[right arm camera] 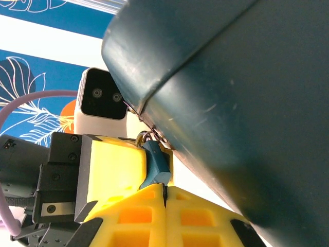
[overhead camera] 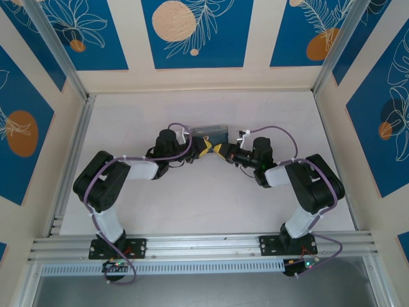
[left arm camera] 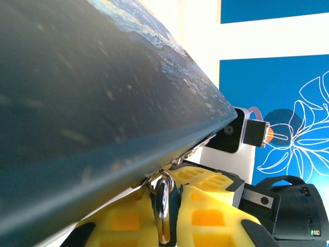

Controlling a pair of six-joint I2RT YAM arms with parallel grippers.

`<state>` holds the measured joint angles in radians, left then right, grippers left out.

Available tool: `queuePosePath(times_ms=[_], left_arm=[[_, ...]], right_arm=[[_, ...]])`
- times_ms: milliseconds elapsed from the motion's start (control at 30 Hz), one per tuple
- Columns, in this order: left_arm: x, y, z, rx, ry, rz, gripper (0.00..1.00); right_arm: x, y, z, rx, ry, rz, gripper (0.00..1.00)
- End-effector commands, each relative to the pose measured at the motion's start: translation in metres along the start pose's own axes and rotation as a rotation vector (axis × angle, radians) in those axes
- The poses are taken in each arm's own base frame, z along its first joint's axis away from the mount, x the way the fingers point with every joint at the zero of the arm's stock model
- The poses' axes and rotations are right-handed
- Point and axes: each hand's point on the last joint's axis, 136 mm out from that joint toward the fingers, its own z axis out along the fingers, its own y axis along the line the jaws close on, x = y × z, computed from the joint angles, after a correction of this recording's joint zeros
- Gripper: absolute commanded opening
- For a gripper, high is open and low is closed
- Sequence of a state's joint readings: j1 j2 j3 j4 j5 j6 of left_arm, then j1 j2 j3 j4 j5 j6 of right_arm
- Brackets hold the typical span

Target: Unlock the padlock with the key

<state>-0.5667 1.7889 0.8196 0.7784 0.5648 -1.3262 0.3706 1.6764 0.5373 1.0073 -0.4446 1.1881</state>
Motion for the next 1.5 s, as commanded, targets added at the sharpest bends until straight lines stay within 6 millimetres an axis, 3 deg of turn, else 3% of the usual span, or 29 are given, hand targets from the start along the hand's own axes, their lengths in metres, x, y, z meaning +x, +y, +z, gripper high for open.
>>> queuePosePath(times_ms=[0,133,233,433,600,767,1100,1367,1467], left_arm=[[0.022,-0.022,0.001,0.072,0.076,0.049,0.00],[0.022,-0.020,0.002,0.071,0.067,0.037,0.00],[0.022,-0.022,0.002,0.079,0.067,0.032,0.00],[0.021,-0.030,0.000,0.088,0.066,0.044,0.00],[0.018,-0.037,-0.002,0.112,0.057,0.038,0.00],[0.015,-0.049,-0.003,0.166,0.036,0.012,0.00],[0.008,-0.067,-0.008,0.211,-0.001,0.022,0.00],[0.009,-0.062,-0.007,0.196,-0.001,0.020,0.00],[0.009,-0.059,-0.008,0.191,-0.002,0.018,0.00]], right_arm=[[-0.010,0.017,0.010,-0.026,-0.045,0.045,0.00],[-0.014,0.022,0.020,-0.123,-0.088,0.215,0.00],[-0.018,0.021,0.022,-0.145,-0.094,0.228,0.00],[-0.021,-0.012,0.006,-0.030,-0.105,0.176,0.00],[-0.022,-0.027,-0.003,0.006,-0.104,0.134,0.00],[-0.020,-0.022,-0.002,-0.042,-0.075,0.084,0.00],[-0.005,-0.006,0.003,-0.076,-0.072,0.156,0.00],[0.001,0.016,0.016,-0.110,-0.100,0.291,0.00],[-0.003,0.015,0.018,-0.108,-0.128,0.339,0.00]])
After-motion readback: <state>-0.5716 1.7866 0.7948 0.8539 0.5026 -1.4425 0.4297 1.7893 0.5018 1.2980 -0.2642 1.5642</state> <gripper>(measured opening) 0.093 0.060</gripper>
